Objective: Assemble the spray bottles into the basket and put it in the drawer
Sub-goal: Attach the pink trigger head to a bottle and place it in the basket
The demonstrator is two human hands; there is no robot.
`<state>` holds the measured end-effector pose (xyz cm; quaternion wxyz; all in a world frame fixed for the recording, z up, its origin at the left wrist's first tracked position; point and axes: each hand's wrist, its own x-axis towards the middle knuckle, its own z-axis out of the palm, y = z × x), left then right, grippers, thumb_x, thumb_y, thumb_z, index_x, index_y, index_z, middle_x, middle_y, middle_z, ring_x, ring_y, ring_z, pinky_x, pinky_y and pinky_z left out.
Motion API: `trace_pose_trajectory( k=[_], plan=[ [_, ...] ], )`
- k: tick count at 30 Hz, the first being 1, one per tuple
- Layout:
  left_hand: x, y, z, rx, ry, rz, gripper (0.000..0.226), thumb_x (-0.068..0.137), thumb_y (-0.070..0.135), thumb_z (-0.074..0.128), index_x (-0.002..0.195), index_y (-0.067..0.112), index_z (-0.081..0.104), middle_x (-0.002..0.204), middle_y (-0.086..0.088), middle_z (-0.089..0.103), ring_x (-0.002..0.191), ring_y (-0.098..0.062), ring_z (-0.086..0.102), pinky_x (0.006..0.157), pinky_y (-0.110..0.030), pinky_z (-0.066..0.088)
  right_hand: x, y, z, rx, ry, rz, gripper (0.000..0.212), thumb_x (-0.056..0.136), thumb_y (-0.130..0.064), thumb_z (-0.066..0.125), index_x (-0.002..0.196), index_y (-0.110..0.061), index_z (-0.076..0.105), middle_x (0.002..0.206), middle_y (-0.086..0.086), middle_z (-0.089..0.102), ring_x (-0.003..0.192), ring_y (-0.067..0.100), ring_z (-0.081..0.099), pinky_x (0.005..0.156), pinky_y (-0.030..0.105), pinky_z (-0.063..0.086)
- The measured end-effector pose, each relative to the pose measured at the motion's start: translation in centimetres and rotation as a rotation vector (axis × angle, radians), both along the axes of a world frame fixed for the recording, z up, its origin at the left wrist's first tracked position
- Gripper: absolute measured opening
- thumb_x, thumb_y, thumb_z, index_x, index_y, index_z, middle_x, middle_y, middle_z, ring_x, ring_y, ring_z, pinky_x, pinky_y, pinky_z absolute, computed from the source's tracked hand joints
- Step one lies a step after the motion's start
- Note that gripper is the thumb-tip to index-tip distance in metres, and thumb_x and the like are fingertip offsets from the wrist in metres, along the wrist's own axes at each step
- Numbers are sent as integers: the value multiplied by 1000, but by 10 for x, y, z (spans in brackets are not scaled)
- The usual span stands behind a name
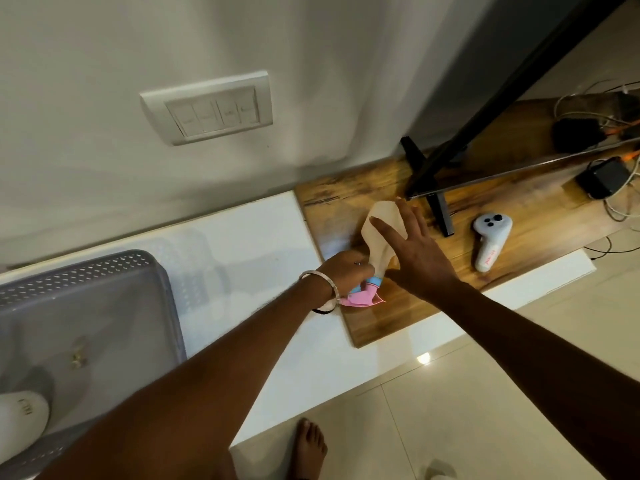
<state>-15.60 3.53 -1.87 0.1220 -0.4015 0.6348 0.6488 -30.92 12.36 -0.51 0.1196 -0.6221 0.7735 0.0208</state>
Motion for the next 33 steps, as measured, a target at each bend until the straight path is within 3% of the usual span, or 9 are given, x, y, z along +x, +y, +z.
trace_pose_trajectory(
  k=[2,6,12,16,20,24,27,30,33],
  plan=[
    [5,-4,7,62,40,47,37,99,28,45,123,0,55,120,-23,60,99,-31,62,94,-42,51,-3,4,-1,-46,-83,1,100,73,-26,86,154,-26,28,165,17,5,150,42,10,105,62,43],
    [13,-17,18,260,46,123,37,99,32,42,127,12,57,115,-11,62,99,-26,66,78,-30,55,-8,11,-2,-118,-243,-31,99,73,-26,85,154,-21,28,165,14,11,150,37,16,107,61,42],
    [14,-25,19,325,121,222,24,99,31,44,102,24,67,94,2,71,86,-15,70,83,-33,56,-17,16,-6,-193,-419,-132,102,71,-26,86,154,-16,27,164,10,19,149,29,23,113,47,39],
    [11,-19,23,360,204,244,25,99,15,47,99,27,68,96,-4,73,79,-16,72,75,-31,59,-19,17,-9,-231,-547,-283,98,72,-27,85,152,-18,30,160,7,30,144,27,33,108,42,42],
    [2,-6,28,141,299,217,41,90,-6,56,124,17,59,123,-19,62,95,-21,62,89,-40,55,-20,20,-12,-271,-654,-374,97,71,-30,85,151,-18,31,154,4,40,138,21,39,102,27,38],
    [-4,4,36,-127,342,139,59,81,-9,63,133,15,52,121,-7,63,90,-3,60,82,-11,50,-14,21,-9,-315,-748,-459,94,71,-30,85,151,-19,34,151,3,45,136,19,43,106,31,43],
    [2,-1,52,-250,365,129,55,80,-7,66,130,13,55,115,2,60,85,0,61,73,-2,47,-4,19,2,-366,-788,-465,90,69,-38,83,147,-21,42,144,-2,53,130,17,50,105,33,48],
    [21,-18,80,-396,349,72,46,78,3,73,121,17,62,124,-3,63,93,-20,66,82,-21,55,18,8,26,-390,-771,-410,88,63,-59,77,141,-28,49,129,-17,59,115,5,57,86,8,48],
    [53,-42,113,-476,249,5,44,80,18,74,122,21,63,120,-1,66,97,-23,66,91,-38,52,49,-13,53,-386,-734,-386,83,66,-58,76,139,-26,54,126,-15,63,105,5,63,84,21,55]
  ],
)
